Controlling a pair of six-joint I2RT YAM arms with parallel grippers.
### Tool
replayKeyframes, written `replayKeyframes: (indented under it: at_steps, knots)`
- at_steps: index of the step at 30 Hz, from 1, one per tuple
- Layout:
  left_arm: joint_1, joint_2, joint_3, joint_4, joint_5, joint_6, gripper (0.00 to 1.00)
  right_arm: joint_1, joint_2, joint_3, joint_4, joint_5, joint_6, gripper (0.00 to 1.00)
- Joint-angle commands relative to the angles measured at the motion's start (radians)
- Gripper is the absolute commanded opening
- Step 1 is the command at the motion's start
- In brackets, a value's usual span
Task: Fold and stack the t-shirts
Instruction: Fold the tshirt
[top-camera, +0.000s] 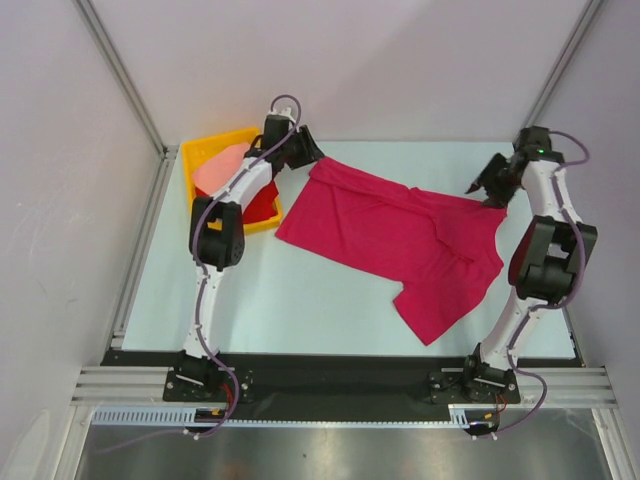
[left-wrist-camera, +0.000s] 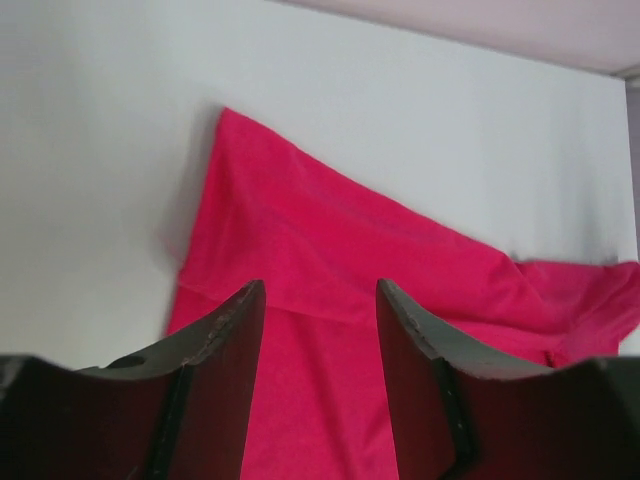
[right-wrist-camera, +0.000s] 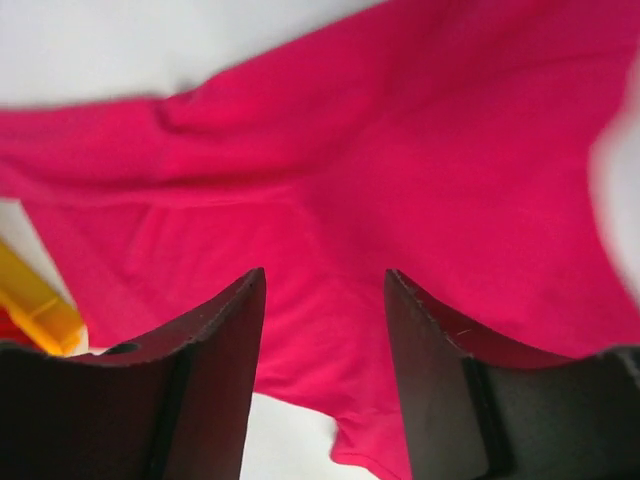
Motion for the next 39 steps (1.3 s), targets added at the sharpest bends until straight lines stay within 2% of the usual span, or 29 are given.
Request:
replayKeyframes:
  at_steps: [1,5,8,9,12,21,26,39]
  knots:
    - [-0.032,-0.038,-0.027,0.045,0.081,0.010,0.54,0.089,0.074,-0.013,0.117,-0.150,0.067,0.55]
    - [-0.036,0.010,-0.029,0.066,0.124,-0.036,0.52,0.143,0.178,0.002,0.301,-0.203,0.160,0.44]
    - [-0.036,0.025,-0.032,0.065,0.129,-0.050,0.52,0.167,0.286,0.077,0.326,-0.242,0.215,0.25]
    - [-0.036,0.034,-0.035,0.063,0.126,-0.054,0.51,0.172,0.306,0.097,0.328,-0.249,0.234,0.15]
    - [-0.033,0.056,-0.027,0.059,0.141,-0.073,0.49,0.186,0.361,0.130,0.366,-0.285,0.268,0.04]
    - [-0.030,0.067,-0.006,0.041,0.129,-0.084,0.48,0.190,0.360,0.070,0.345,-0.305,0.257,0.00]
    - [-0.025,0.079,0.012,0.032,0.126,-0.088,0.48,0.183,0.291,-0.054,0.395,-0.322,0.249,0.00]
    - [-0.027,0.083,0.025,0.041,0.138,-0.120,0.48,0.175,0.194,-0.174,0.366,-0.346,0.166,0.00]
